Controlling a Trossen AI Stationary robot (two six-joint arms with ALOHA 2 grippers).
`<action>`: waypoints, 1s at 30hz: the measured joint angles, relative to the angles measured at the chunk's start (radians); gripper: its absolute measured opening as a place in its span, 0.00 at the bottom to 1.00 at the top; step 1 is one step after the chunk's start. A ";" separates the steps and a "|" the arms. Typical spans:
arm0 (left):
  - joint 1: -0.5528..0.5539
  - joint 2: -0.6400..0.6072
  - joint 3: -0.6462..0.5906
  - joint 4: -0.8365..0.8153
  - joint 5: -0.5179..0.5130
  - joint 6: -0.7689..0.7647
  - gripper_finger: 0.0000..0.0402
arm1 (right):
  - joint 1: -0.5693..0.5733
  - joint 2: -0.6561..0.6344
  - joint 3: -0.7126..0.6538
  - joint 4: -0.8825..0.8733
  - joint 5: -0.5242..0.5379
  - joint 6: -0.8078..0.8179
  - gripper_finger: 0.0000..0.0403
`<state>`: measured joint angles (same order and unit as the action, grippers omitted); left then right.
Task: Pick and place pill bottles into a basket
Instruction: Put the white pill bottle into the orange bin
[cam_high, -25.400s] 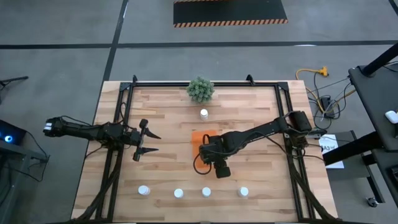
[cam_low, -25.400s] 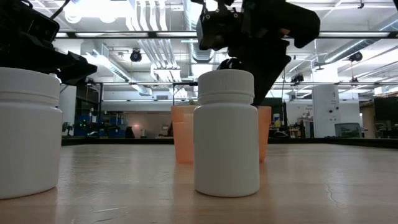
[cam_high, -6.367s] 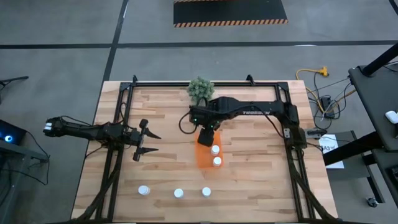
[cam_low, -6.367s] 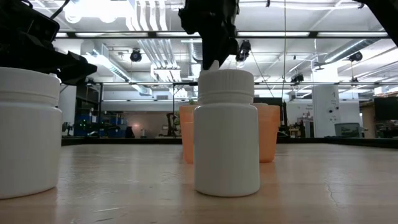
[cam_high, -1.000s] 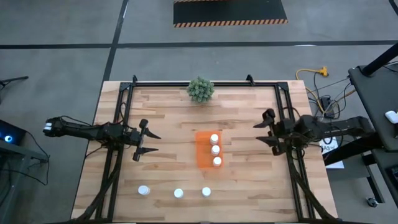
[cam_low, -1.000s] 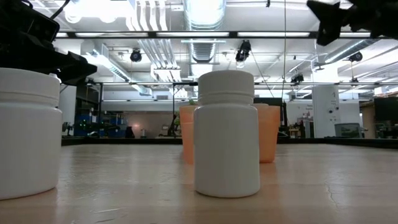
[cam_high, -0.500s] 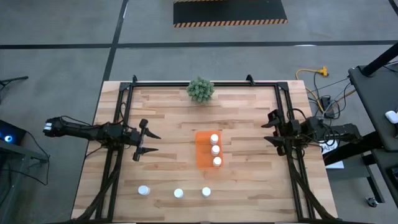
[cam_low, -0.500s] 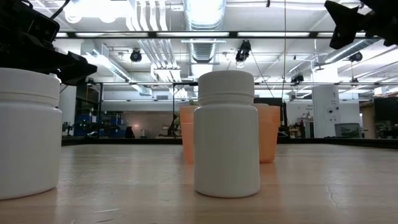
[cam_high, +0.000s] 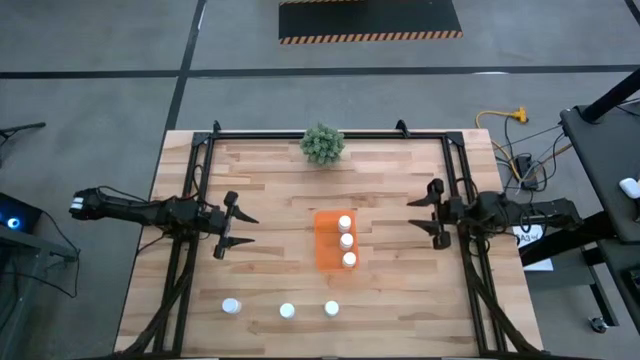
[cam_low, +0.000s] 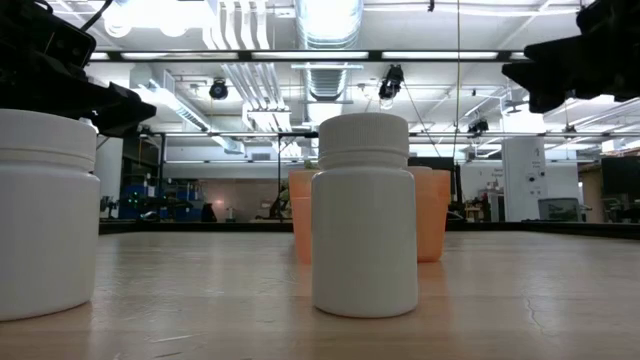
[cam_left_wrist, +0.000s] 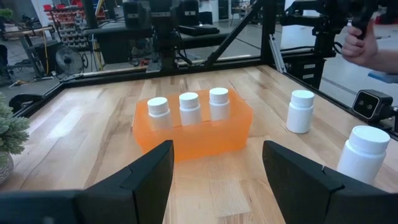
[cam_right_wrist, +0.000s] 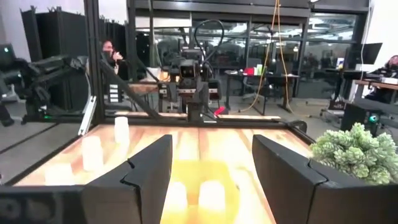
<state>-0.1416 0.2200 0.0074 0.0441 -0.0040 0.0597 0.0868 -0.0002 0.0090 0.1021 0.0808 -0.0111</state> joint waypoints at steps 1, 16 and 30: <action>0.000 0.000 0.000 0.000 0.000 0.000 0.57 | 0.000 0.000 0.000 -0.009 0.001 -0.005 0.52; 0.000 0.000 0.000 0.000 0.000 0.000 0.57 | 0.000 0.021 0.000 -0.077 0.027 -0.059 0.52; 0.000 0.000 0.000 0.000 0.000 0.000 0.57 | 0.000 0.056 0.000 -0.077 0.025 0.044 0.52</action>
<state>-0.1415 0.2197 0.0074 0.0445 -0.0040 0.0597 0.0865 0.0563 0.0093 0.0254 0.1055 0.0324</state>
